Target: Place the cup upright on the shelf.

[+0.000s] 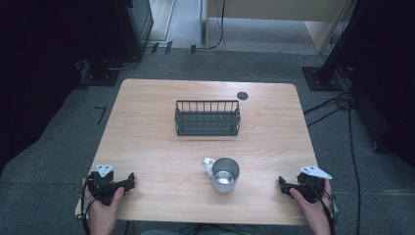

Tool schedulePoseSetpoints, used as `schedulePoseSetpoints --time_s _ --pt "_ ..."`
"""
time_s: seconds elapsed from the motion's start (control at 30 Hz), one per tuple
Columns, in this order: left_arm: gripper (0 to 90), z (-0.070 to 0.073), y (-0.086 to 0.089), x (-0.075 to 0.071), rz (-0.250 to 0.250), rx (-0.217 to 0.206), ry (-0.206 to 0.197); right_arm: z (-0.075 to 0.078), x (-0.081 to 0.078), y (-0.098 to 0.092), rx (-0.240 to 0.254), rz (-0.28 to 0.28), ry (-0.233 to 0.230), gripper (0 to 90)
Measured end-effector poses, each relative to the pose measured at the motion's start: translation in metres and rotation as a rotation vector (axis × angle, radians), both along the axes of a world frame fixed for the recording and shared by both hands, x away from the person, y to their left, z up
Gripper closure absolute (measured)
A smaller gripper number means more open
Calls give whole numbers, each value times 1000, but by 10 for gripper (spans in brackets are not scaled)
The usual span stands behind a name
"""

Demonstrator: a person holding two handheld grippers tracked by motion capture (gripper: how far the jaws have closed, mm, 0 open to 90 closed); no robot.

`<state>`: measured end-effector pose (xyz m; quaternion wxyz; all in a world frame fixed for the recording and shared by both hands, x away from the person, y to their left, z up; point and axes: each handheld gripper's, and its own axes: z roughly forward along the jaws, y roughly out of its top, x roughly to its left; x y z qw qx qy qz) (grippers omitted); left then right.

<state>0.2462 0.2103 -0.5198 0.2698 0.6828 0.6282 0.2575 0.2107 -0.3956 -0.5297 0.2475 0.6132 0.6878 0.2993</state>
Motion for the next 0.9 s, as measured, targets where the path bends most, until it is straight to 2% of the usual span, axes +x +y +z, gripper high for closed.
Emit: schedulePoseSetpoints --time_s 0.1,0.17,0.2,0.4,0.67,0.77,0.83,0.9 --pt "0 0 0 0 0 -1 0 0 -1 1 1 -10 0 6" --pt "0 0 0 0 0 -1 0 2 -4 2 4 -23 -8 75" --pt "0 0 0 0 0 0 0 3 -6 5 4 -34 -31 114" --pt "0 0 0 0 0 0 0 18 -14 16 78 1 -86 124" --pt "0 0 0 0 0 0 0 44 -23 38 113 102 -125 120" --pt "0 0 0 0 0 0 0 52 -26 50 121 152 -136 48" --pt "0 0 0 0 0 0 0 58 -27 59 145 187 -131 25" --pt "0 0 0 0 0 0 0 64 -27 70 150 222 -140 21"
